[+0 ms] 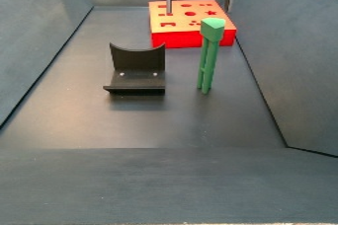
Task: Pick up the 3 prong object. Move up. Move to above the board. Insert the 3 prong object.
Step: Pick up the 3 prong object.
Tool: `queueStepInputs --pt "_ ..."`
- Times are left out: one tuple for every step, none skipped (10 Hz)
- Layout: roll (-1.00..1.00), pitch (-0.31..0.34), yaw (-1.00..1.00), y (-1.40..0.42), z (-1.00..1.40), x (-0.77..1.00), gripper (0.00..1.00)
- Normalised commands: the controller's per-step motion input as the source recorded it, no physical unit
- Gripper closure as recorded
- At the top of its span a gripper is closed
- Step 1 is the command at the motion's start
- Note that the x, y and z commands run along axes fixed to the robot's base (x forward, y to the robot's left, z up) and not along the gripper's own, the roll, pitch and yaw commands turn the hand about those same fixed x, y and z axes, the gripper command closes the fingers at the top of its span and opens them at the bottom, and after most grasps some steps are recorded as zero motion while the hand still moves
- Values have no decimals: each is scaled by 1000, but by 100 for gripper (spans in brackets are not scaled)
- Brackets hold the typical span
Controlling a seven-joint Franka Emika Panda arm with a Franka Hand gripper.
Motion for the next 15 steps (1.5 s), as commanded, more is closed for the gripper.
queueStepInputs --pt "-133 -86 0 83 -114 -71 0" --pt "0 0 0 29 -46 0 0" --pt "-16 0 0 111 -97 0 0" --pt "29 -16 183 -89 -11 -497 0" --pt "186 -9 286 -203 0 -554 0" --pt "223 0 351 -211 0 -223 0" --pt "213 0 337 -180 0 -186 0" --pt "107 0 489 -100 -297 0 0" --pt "0 -13 694 0 -514 143 0" --pt "0 -23 649 0 -514 40 0" --pt "0 -41 480 0 -437 -3 0" --pt "29 -60 291 -37 -391 -86 0" --pt "0 -7 191 0 -297 0 0" --pt "14 0 0 0 0 0 0" --pt "31 0 0 -20 0 0 0"
